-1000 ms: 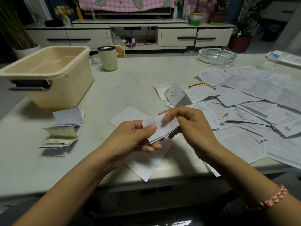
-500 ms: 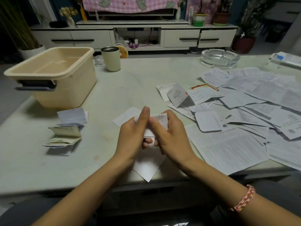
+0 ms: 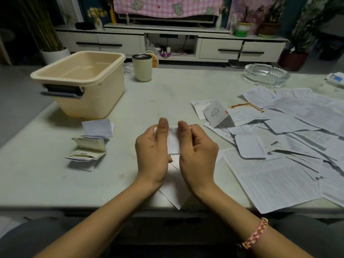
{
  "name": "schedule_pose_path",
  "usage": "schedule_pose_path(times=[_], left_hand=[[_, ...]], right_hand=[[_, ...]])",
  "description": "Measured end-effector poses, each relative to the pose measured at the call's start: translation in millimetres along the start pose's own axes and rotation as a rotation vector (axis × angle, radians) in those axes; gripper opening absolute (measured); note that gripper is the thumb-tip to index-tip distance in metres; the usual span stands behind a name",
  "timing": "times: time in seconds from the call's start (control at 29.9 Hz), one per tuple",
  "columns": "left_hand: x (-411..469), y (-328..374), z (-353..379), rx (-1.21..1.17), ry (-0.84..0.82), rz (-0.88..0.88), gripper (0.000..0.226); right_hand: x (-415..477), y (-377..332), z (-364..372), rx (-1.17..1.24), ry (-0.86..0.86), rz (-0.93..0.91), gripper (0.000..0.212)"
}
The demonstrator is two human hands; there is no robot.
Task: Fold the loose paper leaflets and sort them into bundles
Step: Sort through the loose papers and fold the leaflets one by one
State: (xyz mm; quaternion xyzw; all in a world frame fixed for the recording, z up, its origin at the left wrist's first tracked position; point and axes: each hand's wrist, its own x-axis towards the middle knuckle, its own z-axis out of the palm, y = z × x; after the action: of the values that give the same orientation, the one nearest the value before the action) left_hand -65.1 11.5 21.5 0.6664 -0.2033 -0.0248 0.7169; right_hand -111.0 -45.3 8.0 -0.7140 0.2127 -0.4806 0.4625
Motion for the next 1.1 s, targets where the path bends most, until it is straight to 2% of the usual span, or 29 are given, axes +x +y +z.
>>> schedule_pose_path(times=[0.07, 0.13, 0.27, 0.4, 0.47, 0.54, 0.64, 0.74, 0.87, 1.0, 1.1], left_hand=[[1, 1, -6, -0.033, 0.031, -0.037, 0.043], [3, -2, -12, -0.028, 0.034, -0.056, 0.046], [8, -11, -30, 0.075, 0.013, -0.062, 0.051], [11, -15, -54, 0.185, 0.034, 0.003, 0.064], [10, -16, -70, 0.263, 0.017, 0.062, 0.058], [7, -14, -73, 0.306, -0.046, 0.068, 0.051], [11, -14, -86, 0.258, -0.108, -0.023, 0.047], [19, -15, -110, 0.154, -0.171, -0.119, 0.034], [25, -17, -132, 0.148, -0.082, -0.142, 0.021], [29, -11, -135, 0.169, 0.027, -0.112, 0.017], [25, -7, -113, 0.099, -0.089, -0.196, 0.022]], right_hand=[[2, -1, 3, -0.04, 0.002, -0.06, 0.045], [0, -3, 7, 0.055, -0.039, 0.022, 0.051], [-6, 0, 14, 0.176, -0.253, 0.234, 0.047], [-13, -6, 13, 0.223, -0.477, 0.296, 0.038], [-17, -10, 14, 0.173, -0.545, 0.273, 0.04], [-20, -9, 12, 0.066, -0.501, 0.2, 0.045], [-24, -9, 22, 0.012, -0.453, 0.152, 0.049], [-20, -11, 37, 0.002, -0.538, 0.236, 0.045], [-8, -19, 60, 0.001, -0.646, 0.313, 0.042], [30, -6, 90, 0.012, -0.439, 0.376, 0.045], [58, 21, 114, -0.169, -0.401, 0.424, 0.043]])
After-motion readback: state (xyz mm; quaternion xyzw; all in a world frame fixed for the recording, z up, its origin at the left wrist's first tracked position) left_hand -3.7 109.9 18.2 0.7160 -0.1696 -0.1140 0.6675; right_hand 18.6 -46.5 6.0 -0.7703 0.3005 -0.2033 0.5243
